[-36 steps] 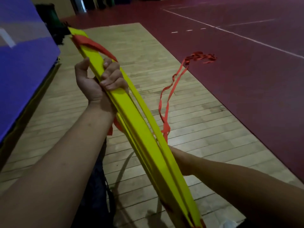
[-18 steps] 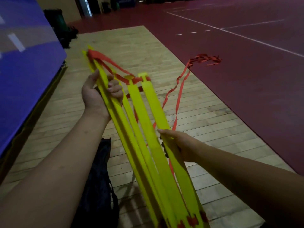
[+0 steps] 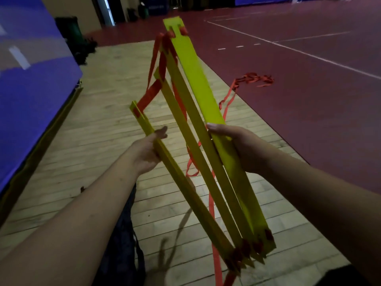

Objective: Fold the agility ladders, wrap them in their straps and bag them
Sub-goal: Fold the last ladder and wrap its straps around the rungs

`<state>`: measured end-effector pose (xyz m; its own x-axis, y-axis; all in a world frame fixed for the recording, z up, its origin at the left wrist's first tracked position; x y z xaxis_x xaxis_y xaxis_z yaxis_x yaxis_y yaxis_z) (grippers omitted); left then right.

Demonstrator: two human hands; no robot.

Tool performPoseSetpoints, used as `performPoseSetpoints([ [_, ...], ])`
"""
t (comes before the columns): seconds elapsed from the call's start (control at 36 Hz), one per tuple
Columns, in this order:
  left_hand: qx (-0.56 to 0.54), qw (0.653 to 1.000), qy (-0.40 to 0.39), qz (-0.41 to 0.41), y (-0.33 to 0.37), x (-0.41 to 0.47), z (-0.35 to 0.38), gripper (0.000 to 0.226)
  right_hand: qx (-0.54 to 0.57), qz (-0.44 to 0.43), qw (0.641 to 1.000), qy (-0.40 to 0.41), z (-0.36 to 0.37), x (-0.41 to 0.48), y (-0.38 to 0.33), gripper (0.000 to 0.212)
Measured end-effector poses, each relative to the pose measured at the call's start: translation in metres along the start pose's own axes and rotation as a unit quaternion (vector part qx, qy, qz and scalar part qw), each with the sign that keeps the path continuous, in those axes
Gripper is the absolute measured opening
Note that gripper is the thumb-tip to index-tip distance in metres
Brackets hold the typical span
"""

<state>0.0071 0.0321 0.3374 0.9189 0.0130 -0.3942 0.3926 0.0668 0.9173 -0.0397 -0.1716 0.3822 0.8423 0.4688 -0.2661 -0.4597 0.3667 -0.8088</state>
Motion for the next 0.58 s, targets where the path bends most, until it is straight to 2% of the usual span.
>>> performPoseSetpoints([
  [0.08,-0.026,0.998,-0.034,-0.040,-0.012,-0.001,0.012,0.025,-0.002,-0.004,1.000,-0.013,0.008,-0.003,-0.004,0.030],
  [0.19,-0.084,0.990,-0.089,-0.069,-0.023,-0.006,0.036,0.053,0.027,-0.006,0.998,-0.048,0.019,-0.005,-0.007,0.028],
  [0.28,-0.097,0.987,-0.111,-0.061,-0.022,-0.008,0.046,0.070,0.025,-0.018,0.998,-0.052,0.019,-0.005,-0.011,0.029],
  [0.33,-0.072,0.987,-0.134,-0.051,-0.021,-0.009,0.049,0.064,0.011,-0.022,0.999,-0.021,0.012,-0.002,-0.014,0.031],
  [0.42,-0.044,0.988,-0.142,-0.035,-0.018,-0.012,0.053,0.034,-0.002,-0.011,0.999,0.043,-0.005,0.000,-0.016,0.028],
  [0.5,-0.034,0.993,-0.112,-0.017,-0.016,-0.012,0.052,0.032,-0.052,-0.013,0.993,0.105,-0.023,-0.001,-0.015,0.029],
  [0.58,-0.049,0.995,-0.082,-0.010,-0.015,-0.011,0.051,0.035,-0.135,-0.026,0.980,0.142,-0.035,0.001,-0.013,0.043],
])
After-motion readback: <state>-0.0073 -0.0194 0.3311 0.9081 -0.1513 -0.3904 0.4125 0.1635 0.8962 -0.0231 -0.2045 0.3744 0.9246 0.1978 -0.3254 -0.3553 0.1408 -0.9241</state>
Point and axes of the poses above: each hand's wrist, its own x-axis towards the middle knuckle, its own z-axis out of the palm, y = z × x, the point moved 6 cm from there along x, towards the middle knuckle, and after that the axes turned 12 degrees about x, right-handed, at the moved point
